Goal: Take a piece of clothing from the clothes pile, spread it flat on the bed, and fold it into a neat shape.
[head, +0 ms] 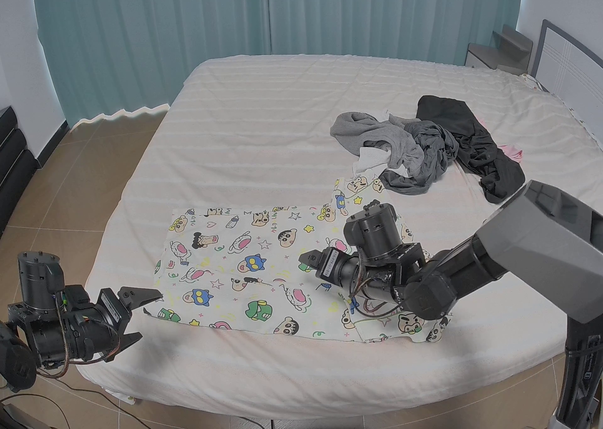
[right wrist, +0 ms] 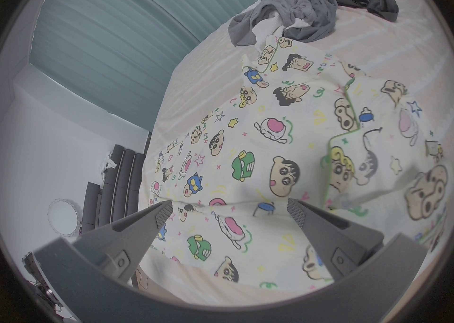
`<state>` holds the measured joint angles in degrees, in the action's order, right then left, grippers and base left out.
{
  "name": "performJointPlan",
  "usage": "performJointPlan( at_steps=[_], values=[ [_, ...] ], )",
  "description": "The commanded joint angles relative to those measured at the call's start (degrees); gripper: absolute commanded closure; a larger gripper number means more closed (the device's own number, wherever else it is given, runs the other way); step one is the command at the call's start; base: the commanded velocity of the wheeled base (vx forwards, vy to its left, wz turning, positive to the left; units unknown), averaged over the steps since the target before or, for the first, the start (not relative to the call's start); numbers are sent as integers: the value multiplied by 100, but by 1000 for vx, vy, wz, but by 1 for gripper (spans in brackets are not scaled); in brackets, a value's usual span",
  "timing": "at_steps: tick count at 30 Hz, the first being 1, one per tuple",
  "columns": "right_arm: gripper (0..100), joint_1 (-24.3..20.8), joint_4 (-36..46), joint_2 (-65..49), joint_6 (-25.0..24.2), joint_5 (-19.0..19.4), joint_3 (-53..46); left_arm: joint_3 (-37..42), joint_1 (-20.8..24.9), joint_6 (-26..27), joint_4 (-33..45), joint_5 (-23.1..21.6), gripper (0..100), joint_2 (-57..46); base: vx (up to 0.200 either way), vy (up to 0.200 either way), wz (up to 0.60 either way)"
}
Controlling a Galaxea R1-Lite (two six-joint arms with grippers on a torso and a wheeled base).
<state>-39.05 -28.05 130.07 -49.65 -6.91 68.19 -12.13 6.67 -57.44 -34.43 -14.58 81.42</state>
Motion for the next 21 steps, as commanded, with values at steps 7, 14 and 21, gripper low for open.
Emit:
performJointPlan(
  at_steps=[7,14,21],
  values=[
    [0,864,-104,-1863,527,401,-2302,0,10,-4,-3,-1,0,-3,0,0,0],
    [0,1488,-359,-2768,878,1412,-3515,26,28,-13,-3,-1,0,-3,0,0,0],
    [0,2103,-403,-2715,1740,1966,-4130,70,151,-13,-3,-1,0,-21,0,0,0]
  ],
)
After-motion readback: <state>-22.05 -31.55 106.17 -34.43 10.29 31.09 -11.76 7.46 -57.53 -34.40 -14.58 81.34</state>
